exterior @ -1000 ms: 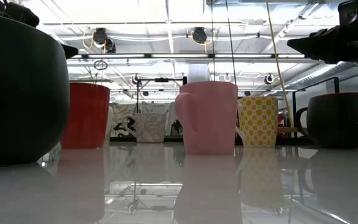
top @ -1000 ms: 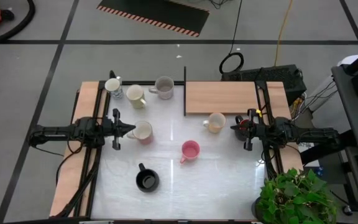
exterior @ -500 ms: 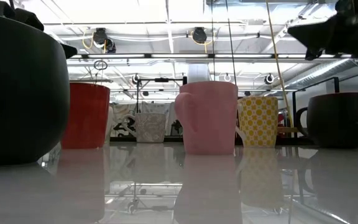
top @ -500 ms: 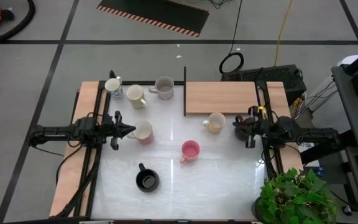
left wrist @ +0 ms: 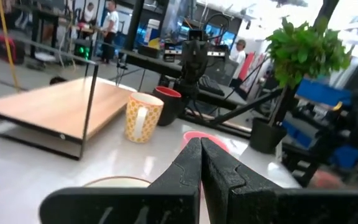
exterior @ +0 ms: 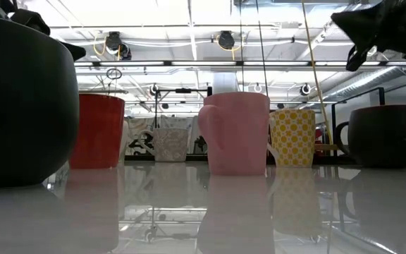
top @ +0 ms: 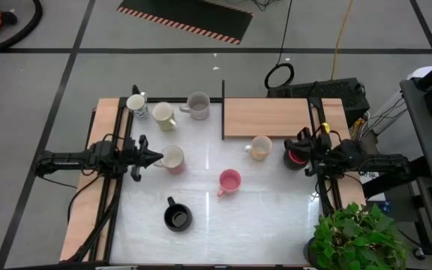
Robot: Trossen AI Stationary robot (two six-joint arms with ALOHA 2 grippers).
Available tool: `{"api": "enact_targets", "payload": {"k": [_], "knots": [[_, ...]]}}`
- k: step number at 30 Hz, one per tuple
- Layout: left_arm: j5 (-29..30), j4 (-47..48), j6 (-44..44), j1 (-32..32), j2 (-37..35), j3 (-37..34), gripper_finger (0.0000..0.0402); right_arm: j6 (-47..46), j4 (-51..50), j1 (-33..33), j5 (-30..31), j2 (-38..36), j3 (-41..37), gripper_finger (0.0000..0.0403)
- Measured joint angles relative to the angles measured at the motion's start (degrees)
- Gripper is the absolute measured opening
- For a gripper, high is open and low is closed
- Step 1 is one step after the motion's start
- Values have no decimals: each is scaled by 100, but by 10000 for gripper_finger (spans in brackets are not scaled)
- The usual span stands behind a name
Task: Place coffee mugs
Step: Put the orange mug on the shelf
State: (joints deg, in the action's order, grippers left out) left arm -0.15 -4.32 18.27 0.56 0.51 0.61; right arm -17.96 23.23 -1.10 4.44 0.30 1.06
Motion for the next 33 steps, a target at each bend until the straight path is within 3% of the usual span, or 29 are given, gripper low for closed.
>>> {"api": "enact_targets", "payload": {"k": [6,9,15,21,27,33], "knots": [[1,-3,329,0,120,257,5,-606,657,7,-429,85,0,0],[14,50,-105,0,402,766,5,-867,701,9,-437,171,2,0],[324,898,-1197,9,1465,2433,5,-1141,676,9,-327,663,2,0],[925,1657,-1318,11,2789,4201,5,-1575,682,9,-279,1291,4,0],[1078,1941,-1435,11,4029,5683,5,-2430,710,9,-111,1796,4,0],[1085,2598,-1213,11,5202,6958,5,-2465,1565,9,-129,1993,4,0]]}}
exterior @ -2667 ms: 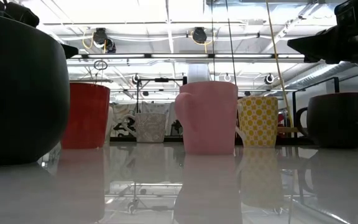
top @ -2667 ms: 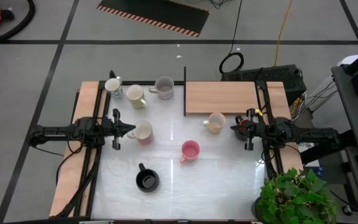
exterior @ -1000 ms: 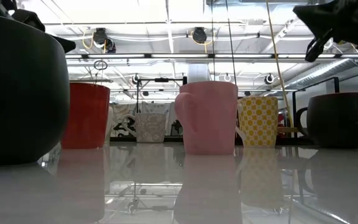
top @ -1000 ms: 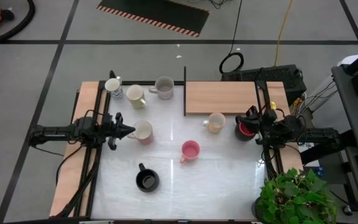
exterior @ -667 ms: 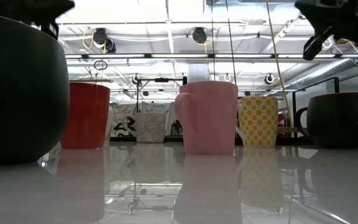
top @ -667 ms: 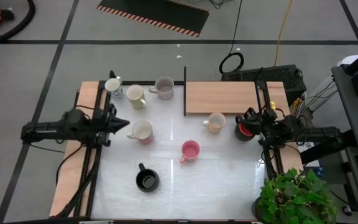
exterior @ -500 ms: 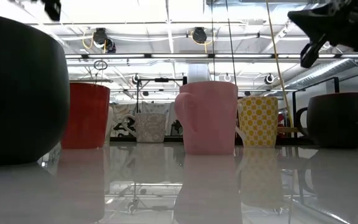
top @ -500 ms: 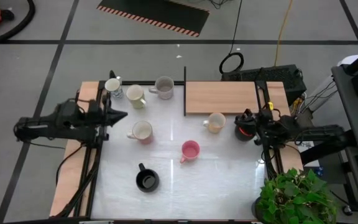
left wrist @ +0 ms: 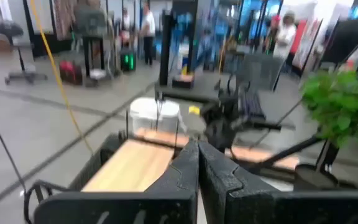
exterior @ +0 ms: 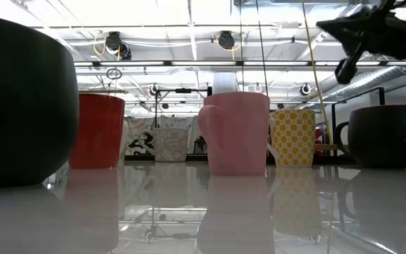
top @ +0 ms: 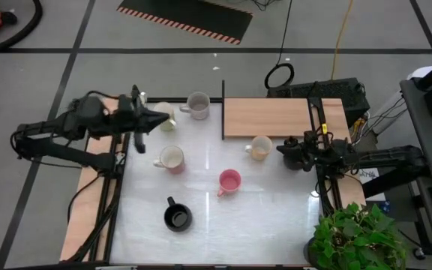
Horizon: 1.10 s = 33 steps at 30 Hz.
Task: Place coffee mugs
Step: Put the orange mug on the shelf
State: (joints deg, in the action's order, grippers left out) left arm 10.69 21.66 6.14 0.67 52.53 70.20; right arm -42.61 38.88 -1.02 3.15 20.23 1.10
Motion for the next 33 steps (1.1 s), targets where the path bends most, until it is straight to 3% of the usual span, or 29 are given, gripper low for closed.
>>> {"api": "enact_targets", "payload": {"k": [5,12,18,23,27,33], "knots": [[40,418,-431,0,711,602,5,390,524,0,-8,0,0,0],[44,388,-1007,-67,1055,717,5,440,679,0,-8,0,0,0],[15,77,-571,-251,1099,719,5,27,631,0,-20,0,0,0],[74,-634,984,-352,1138,736,5,45,389,0,277,44,0,0],[133,44,1455,-348,1335,1140,5,-17,131,-3,881,137,0,0],[297,1930,1782,-194,2066,2486,5,-128,115,-2,886,303,0,0]]}}
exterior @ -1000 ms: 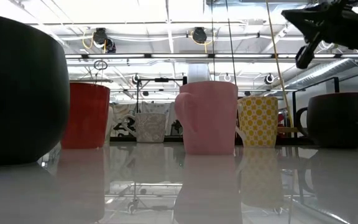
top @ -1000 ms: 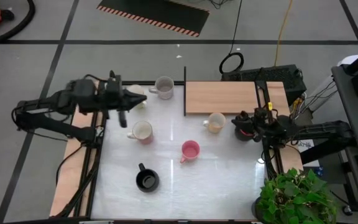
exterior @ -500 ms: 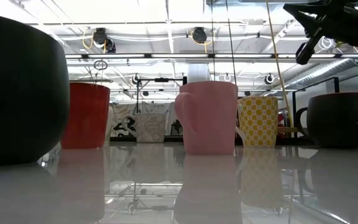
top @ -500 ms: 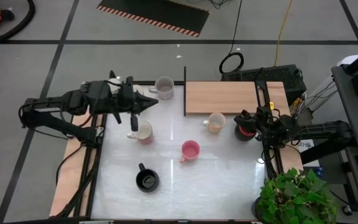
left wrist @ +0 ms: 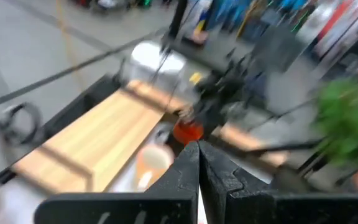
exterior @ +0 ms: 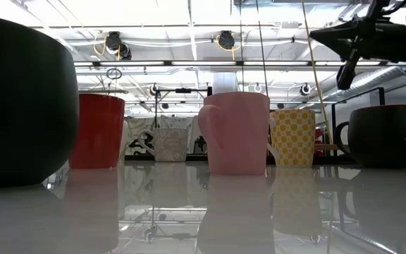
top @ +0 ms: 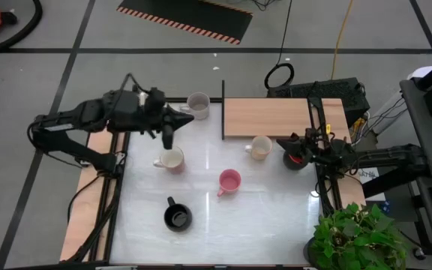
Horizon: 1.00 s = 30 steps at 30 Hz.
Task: Place coffee mugs
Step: Put the orange mug on the shelf
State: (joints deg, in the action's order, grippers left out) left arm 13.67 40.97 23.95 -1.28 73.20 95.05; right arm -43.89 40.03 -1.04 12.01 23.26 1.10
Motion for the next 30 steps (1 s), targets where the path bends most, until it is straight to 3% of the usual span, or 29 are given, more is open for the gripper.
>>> {"api": "enact_targets", "payload": {"k": [6,9,12,17,23,30], "knots": [[-20,1995,54,213,804,1069,5,-46,-4,0,6,143,0,0],[-103,3057,1326,295,1098,1250,5,-123,-2,0,9,191,0,0],[-591,3779,2320,422,1353,1300,5,-259,-1,0,11,234,0,0],[-895,4906,2783,446,1698,1302,17,-365,-2,0,13,284,0,0],[-1096,4910,2762,376,2031,1113,72,-354,4,0,9,336,0,0],[-1170,4930,2660,173,2530,1090,181,-637,64,0,-5,342,0,0]]}}
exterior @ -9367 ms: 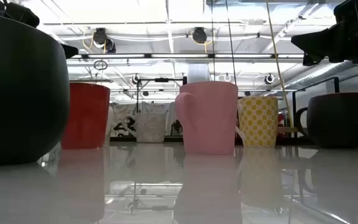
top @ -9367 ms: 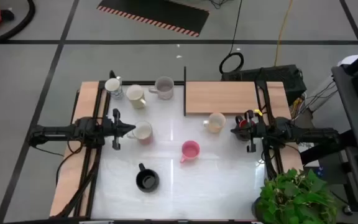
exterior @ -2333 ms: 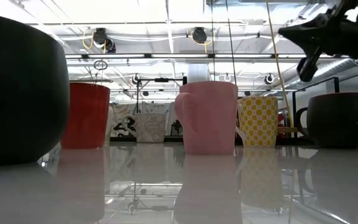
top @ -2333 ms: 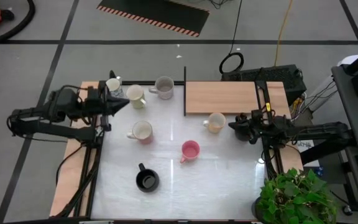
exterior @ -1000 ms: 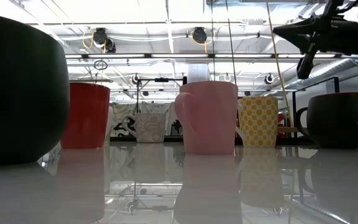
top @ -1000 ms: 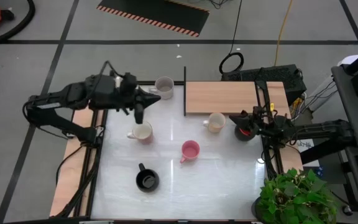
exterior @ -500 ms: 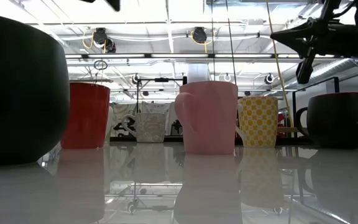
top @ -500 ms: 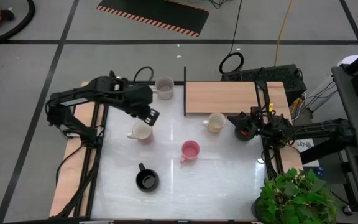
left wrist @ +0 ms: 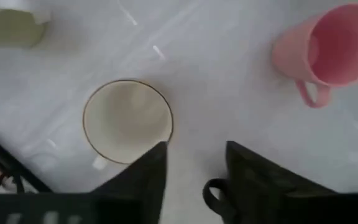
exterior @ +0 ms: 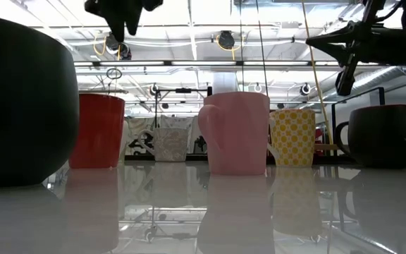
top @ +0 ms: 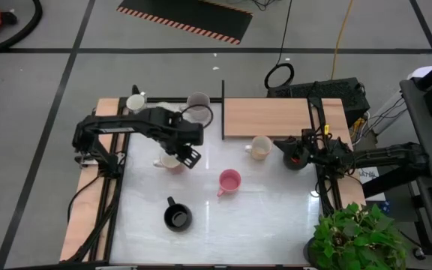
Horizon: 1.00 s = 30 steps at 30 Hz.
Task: Place coffee mugs
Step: Put the orange mug on the shelf
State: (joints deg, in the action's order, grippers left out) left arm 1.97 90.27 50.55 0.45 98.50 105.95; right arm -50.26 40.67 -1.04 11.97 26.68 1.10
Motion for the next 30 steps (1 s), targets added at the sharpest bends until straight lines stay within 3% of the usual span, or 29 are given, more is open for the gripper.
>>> {"api": "enact_targets", "payload": {"k": [5,14,24,30], "knots": [[5,-32,-51,-64,395,0,238,-2,66,0,-13,0,0,0],[-4,-50,-43,-61,894,-89,246,22,64,2,-173,0,-1,0],[-261,-30,432,-296,457,-1699,246,126,-101,2,-169,4,0,0],[-28,-439,369,-278,159,-2154,246,199,-483,2,-164,4,0,0]]}}
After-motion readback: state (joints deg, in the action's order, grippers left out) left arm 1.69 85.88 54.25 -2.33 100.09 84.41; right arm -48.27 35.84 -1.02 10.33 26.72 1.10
